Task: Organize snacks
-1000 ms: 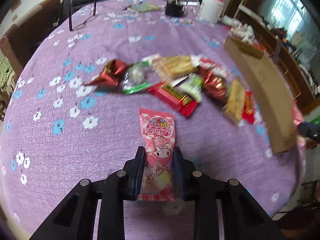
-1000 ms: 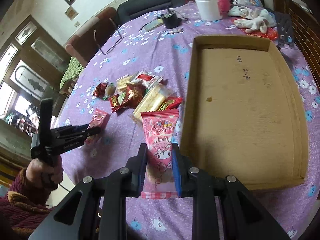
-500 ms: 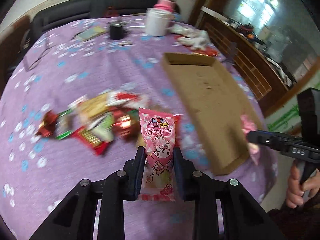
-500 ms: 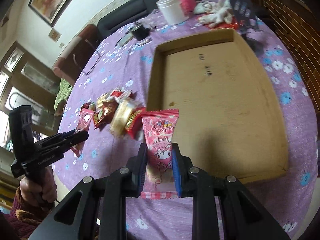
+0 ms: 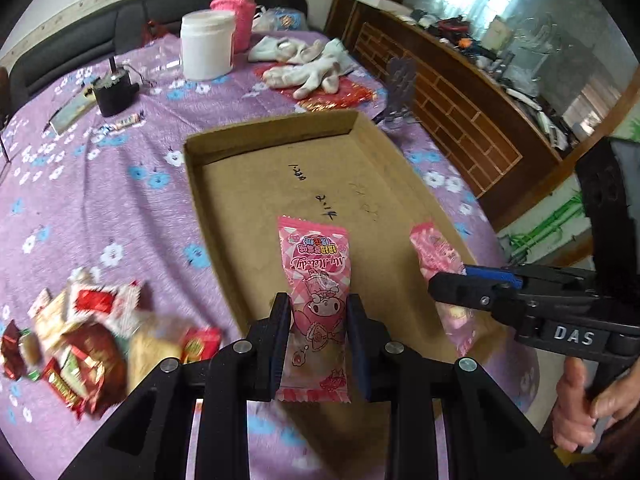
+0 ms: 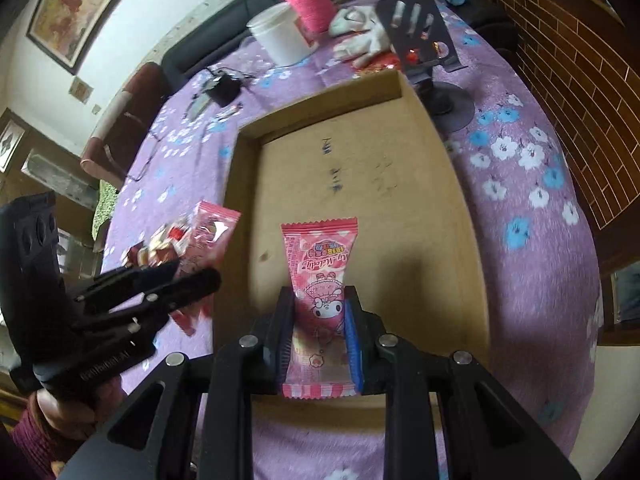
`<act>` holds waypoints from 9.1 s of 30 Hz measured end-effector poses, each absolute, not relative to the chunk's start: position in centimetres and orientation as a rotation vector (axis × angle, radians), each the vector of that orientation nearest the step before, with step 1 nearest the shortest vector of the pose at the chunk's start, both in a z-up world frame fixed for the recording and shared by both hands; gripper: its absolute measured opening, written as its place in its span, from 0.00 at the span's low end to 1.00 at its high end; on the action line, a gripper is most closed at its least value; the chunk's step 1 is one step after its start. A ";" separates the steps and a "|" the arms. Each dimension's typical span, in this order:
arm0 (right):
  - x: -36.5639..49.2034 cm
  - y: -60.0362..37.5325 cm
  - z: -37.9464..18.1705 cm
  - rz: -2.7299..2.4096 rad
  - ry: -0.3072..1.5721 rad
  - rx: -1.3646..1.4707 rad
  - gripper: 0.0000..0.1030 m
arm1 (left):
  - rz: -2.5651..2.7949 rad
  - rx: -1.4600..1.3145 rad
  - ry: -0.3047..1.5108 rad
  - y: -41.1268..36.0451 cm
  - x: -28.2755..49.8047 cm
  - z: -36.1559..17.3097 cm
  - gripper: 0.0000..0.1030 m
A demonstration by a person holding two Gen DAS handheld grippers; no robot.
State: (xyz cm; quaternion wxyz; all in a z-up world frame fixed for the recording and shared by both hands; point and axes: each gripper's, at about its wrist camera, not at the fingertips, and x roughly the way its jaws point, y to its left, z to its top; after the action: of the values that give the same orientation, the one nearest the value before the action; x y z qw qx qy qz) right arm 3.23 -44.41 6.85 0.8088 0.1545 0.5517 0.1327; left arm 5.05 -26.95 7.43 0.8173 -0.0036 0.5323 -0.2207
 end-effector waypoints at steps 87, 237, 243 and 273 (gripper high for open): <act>3.1 -25.7 7.4 0.395 1.216 0.308 0.39 | -0.070 -0.116 1.141 3.5 6.0 1.7 0.50; 0.4 -42.0 7.6 0.180 1.124 0.356 0.30 | -0.506 0.098 1.051 -26.9 -0.6 7.8 0.51; 0.3 -39.9 8.1 0.201 1.118 0.337 0.30 | -0.481 0.053 1.024 -24.0 -1.0 9.0 0.51; 0.8 -26.8 6.2 0.375 1.209 0.208 0.35 | -0.117 -0.215 1.070 -1.8 -0.1 5.8 0.51</act>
State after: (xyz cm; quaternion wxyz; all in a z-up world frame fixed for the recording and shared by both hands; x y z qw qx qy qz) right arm 0.75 -26.82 6.17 0.8012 0.0972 0.5639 0.1748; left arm -0.05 -1.83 5.80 0.8532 -0.1024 0.5084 -0.0554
